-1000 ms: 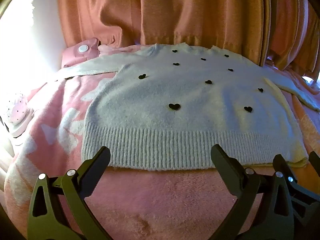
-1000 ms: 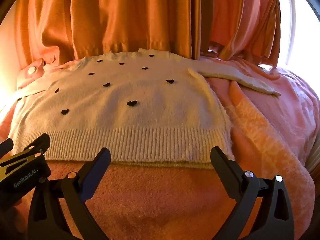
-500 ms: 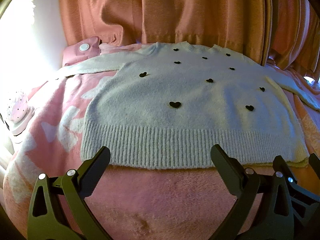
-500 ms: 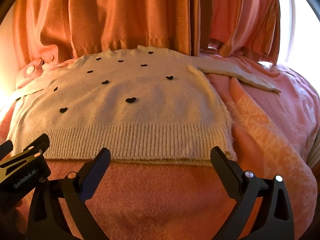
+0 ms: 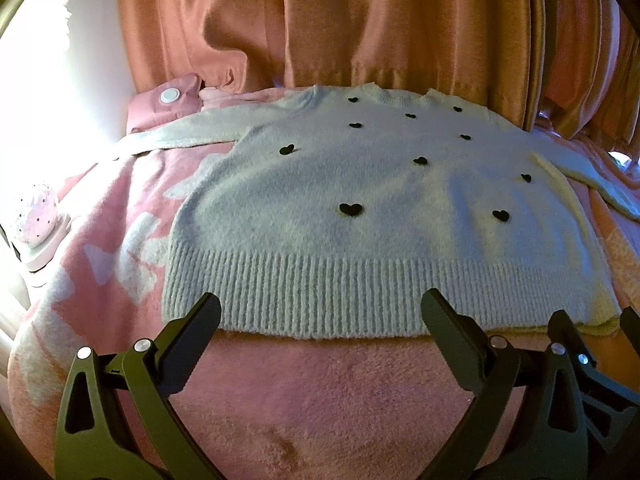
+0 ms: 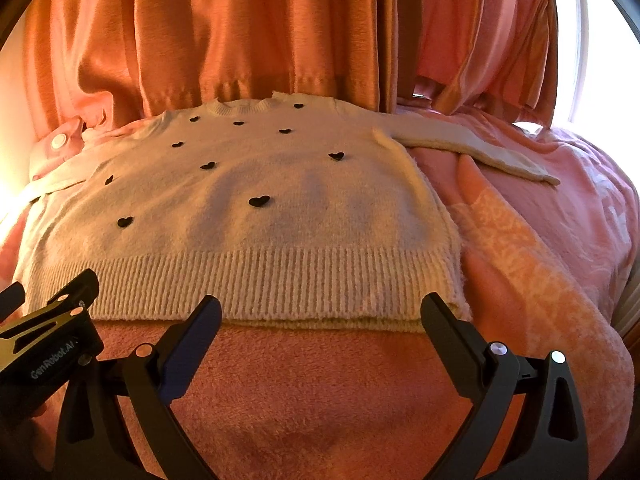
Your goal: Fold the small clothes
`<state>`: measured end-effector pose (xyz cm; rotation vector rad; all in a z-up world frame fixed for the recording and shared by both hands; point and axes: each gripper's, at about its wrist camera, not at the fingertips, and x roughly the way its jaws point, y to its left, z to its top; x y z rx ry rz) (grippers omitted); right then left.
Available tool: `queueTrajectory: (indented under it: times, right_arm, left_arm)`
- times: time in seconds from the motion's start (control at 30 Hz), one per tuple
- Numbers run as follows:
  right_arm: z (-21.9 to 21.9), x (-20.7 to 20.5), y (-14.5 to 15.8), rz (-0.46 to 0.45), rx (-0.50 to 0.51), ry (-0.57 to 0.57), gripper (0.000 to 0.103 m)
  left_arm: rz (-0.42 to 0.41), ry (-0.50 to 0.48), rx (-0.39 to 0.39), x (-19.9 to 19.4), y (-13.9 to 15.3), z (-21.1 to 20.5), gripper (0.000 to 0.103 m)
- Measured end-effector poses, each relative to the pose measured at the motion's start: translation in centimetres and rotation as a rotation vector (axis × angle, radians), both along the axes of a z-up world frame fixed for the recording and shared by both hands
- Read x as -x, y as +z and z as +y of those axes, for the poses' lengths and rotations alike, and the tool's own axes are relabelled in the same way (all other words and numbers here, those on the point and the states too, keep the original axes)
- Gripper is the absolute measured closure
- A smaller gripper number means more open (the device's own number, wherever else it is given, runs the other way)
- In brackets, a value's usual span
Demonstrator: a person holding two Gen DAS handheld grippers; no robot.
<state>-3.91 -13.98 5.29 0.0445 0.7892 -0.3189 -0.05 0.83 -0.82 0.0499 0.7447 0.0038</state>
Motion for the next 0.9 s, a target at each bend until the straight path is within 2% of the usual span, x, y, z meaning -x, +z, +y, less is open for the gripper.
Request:
queueTrajectory:
  times: [0.9]
  right_arm:
    - [-0.20, -0.18, -0.50, 0.017, -0.004, -0.011, 0.005]
  left_arm:
    - [0.016, 0.009, -0.021, -0.12, -0.46, -0.25, 0.005]
